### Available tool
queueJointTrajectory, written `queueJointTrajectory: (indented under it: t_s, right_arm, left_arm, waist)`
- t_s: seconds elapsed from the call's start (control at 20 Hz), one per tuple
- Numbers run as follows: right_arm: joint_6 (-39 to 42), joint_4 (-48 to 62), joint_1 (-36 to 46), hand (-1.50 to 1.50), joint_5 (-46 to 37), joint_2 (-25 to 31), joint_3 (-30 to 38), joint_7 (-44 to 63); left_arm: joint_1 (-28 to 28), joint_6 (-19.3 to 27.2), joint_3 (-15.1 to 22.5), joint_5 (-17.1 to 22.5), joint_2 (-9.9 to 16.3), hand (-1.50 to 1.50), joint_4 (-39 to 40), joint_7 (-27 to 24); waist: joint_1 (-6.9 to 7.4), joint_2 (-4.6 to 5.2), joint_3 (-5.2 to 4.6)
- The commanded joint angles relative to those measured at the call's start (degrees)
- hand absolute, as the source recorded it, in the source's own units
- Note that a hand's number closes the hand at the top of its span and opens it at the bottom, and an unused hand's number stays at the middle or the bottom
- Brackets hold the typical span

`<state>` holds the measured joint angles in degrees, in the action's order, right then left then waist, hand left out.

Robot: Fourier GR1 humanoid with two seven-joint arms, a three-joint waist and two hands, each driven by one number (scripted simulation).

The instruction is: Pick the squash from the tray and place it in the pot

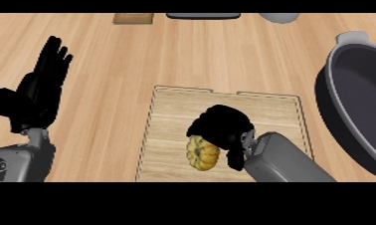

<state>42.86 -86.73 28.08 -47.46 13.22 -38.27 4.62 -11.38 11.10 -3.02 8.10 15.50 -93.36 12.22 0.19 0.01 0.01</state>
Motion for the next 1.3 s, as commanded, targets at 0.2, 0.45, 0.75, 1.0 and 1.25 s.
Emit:
queueJointTrajectory:
  t_s: [0.2, 0.45, 0.75, 1.0, 1.25]
  right_arm:
    - [-5.5, 3.0, -0.9, 1.50, -7.7, -0.4, -4.0, -9.5]
    - [-6.8, 5.8, -2.5, 1.50, -10.6, -2.1, -2.7, -13.0]
    - [-8.4, -6.3, -15.3, 1.50, -9.4, -2.8, 4.2, -0.5]
    - [-18.1, -18.0, -33.8, 1.50, -11.3, -4.9, 4.4, 10.1]
    - [-26.3, -35.0, -45.3, 1.50, -12.5, -3.5, 3.4, 12.1]
  left_arm:
    - [1.9, -2.5, -1.4, 0.3, 0.1, 0.00, -2.3, 0.9]
    - [-0.3, -3.2, -3.2, 0.1, 0.4, 0.00, -1.1, 2.2]
    - [0.9, -0.7, -2.2, -2.2, -1.3, 0.00, -1.6, 1.4]
    - [3.6, -0.8, -4.1, -1.4, -0.4, 0.00, -2.2, 1.3]
    - [3.7, -0.9, -3.4, -0.9, -1.9, 0.00, -2.8, 0.7]
  waist:
    - [0.15, -0.02, 0.00]
    - [0.01, -0.01, 0.00]
    - [-2.49, -0.62, 0.01]
    - [-4.48, -1.18, -0.01]
    - [-3.05, -0.79, 0.01]
